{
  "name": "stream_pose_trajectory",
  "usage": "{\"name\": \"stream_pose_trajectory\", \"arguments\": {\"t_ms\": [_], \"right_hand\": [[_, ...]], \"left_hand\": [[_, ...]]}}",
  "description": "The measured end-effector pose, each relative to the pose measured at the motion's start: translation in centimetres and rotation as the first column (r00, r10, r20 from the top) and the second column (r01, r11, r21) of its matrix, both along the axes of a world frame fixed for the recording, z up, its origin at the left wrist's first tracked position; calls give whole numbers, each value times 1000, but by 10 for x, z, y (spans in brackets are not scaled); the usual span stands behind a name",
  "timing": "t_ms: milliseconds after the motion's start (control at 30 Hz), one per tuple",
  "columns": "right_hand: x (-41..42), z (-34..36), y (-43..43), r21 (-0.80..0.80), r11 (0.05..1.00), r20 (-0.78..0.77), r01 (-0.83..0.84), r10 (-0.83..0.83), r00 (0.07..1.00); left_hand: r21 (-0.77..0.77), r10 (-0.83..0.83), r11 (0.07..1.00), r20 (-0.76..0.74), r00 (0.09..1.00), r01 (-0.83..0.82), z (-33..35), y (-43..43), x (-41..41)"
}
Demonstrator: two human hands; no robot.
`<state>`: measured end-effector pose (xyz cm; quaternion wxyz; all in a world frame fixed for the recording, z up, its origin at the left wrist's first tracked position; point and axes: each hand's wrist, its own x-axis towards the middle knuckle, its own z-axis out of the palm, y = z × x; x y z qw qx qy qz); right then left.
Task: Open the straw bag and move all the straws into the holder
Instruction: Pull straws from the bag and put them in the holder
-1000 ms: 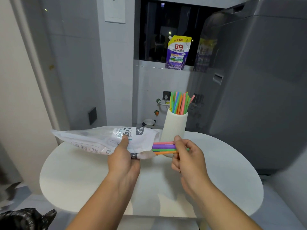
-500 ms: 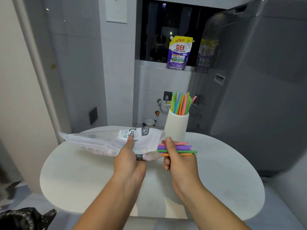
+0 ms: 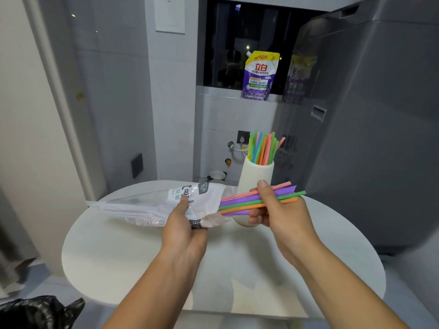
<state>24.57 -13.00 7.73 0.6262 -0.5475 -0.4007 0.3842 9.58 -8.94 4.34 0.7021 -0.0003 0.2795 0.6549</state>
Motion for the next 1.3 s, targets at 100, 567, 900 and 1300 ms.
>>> {"name": "stream_pose_trajectory", "arguments": {"t_ms": [100, 567, 900, 1300], "right_hand": [[-2, -4, 3, -17, 1000, -28, -8, 7, 1000], [21, 21, -4, 50, 997, 70, -53, 50, 996], [5, 8, -1, 40, 996, -154, -85, 90, 984], [0, 4, 1, 19, 1000, -65, 7, -6, 998]], "left_hand": [[-8, -6, 1000, -5, 1000, 6, 0, -1, 0], [-19, -30, 999, 40, 999, 31, 5, 0, -5], [-30, -11, 999, 16, 1000, 11, 7, -1, -7], [-9, -8, 1000, 16, 1000, 9, 5, -1, -6]]}}
